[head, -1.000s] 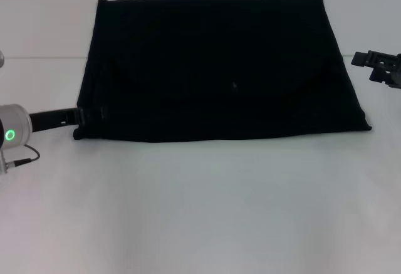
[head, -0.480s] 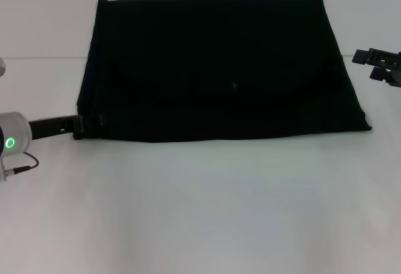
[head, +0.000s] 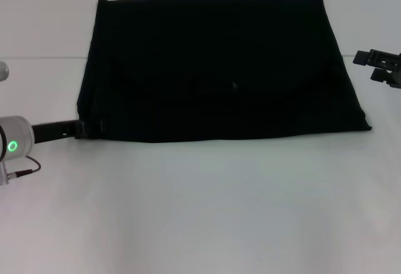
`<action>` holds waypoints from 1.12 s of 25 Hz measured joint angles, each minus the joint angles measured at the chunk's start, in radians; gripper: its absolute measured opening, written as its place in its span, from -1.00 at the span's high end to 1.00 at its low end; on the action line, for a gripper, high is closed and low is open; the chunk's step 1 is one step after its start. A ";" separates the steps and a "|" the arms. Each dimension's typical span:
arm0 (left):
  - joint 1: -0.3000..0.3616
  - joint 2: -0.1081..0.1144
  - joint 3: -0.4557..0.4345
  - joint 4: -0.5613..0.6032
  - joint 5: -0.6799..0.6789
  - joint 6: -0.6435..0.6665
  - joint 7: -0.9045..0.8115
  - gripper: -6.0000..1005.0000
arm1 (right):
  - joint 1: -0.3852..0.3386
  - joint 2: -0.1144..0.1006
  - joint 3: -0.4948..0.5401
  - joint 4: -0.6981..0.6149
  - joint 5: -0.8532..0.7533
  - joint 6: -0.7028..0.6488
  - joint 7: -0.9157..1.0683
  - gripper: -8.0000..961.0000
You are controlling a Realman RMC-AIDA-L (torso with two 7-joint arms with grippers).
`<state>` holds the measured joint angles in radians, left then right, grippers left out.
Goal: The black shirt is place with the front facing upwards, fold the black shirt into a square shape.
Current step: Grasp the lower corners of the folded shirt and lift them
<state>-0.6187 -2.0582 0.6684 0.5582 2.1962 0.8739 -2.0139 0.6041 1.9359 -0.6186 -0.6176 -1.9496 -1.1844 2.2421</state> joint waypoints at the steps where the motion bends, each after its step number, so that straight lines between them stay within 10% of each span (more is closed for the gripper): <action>1: -0.001 0.001 0.000 0.002 0.000 0.007 -0.001 -0.18 | 0.000 0.000 0.001 0.002 0.000 0.000 0.000 -0.77; 16: -0.010 0.008 0.005 0.007 0.005 0.028 -0.014 0.74 | 0.005 -0.010 0.002 0.010 -0.006 -0.012 0.005 -0.77; 28: -0.101 0.107 -0.003 0.016 0.016 0.193 -0.355 0.98 | 0.111 -0.117 -0.049 -0.010 -0.335 -0.129 0.226 -0.77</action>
<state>-0.7198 -1.9510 0.6652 0.5737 2.2119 1.0666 -2.3692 0.7149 1.8191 -0.6673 -0.6280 -2.2848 -1.3133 2.4676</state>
